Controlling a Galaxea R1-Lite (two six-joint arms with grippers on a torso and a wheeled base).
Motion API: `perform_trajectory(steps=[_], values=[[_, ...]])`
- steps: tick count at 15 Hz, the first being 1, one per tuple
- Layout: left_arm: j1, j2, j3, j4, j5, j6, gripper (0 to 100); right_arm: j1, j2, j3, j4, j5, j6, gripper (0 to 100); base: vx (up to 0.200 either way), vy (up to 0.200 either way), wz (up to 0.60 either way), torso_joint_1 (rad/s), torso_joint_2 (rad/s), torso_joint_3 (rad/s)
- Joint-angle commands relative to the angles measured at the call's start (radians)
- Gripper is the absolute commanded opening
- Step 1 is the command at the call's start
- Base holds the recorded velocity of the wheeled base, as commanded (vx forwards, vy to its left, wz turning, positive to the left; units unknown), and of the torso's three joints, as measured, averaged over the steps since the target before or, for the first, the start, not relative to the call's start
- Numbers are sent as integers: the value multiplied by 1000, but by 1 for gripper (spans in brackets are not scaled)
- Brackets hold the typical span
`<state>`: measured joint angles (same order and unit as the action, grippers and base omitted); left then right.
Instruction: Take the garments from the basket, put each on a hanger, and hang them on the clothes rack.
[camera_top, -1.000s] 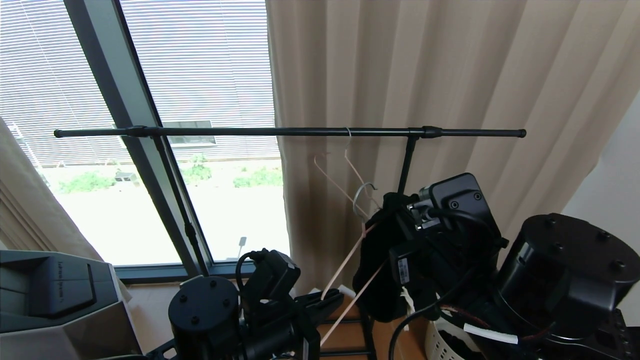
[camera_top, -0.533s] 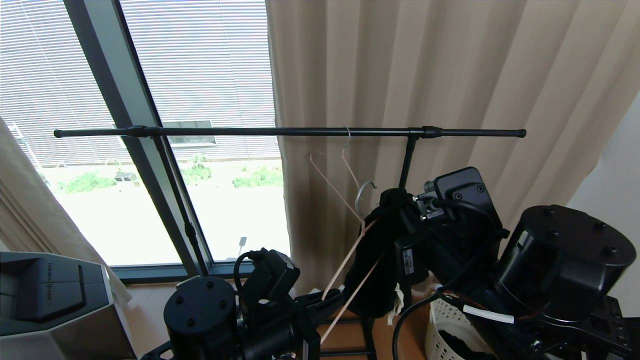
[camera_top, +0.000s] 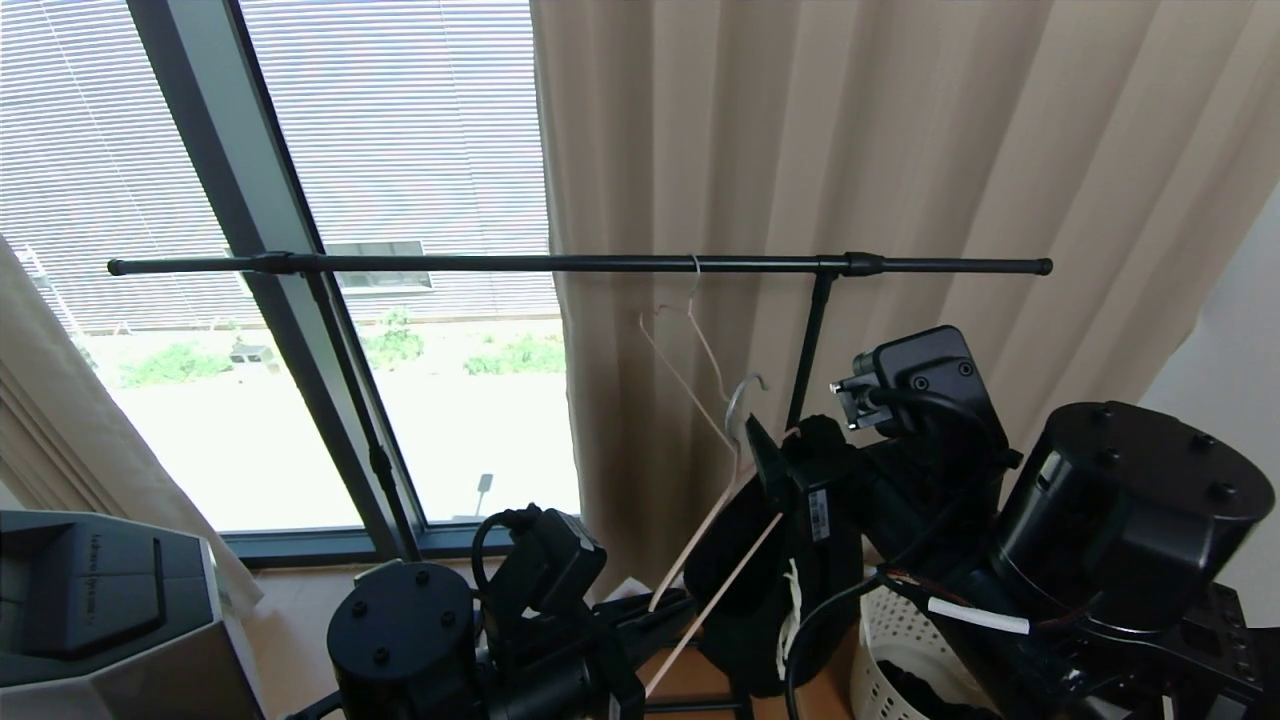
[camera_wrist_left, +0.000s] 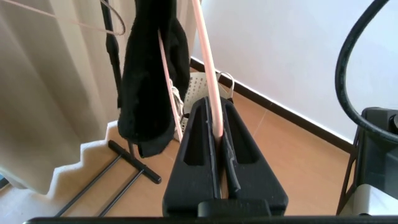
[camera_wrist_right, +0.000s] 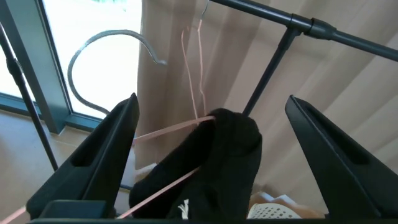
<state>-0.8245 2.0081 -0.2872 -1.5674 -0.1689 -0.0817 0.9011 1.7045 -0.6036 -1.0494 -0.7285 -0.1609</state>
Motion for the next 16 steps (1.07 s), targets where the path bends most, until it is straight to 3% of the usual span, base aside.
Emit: perform_trajectory(steps=[1,5,11,16], values=[[-2,-3,2,-3,0,0,0,-4,1,-1,0,1,0,100,0,0,0,0,0,0],[1,-3,2,-3,0,-1,0,-22,-6,19,2,4,-3,100,0,0,0,0,0,0],[4,-9,-1,-3,0,-1,0,-120,-101,150,15,179,-114,100,0,0,0,0,0,0],[4,-12,-4,-3,0,-1,0,-218,-57,170,32,267,-120,100,0,0,0,0,0,0]])
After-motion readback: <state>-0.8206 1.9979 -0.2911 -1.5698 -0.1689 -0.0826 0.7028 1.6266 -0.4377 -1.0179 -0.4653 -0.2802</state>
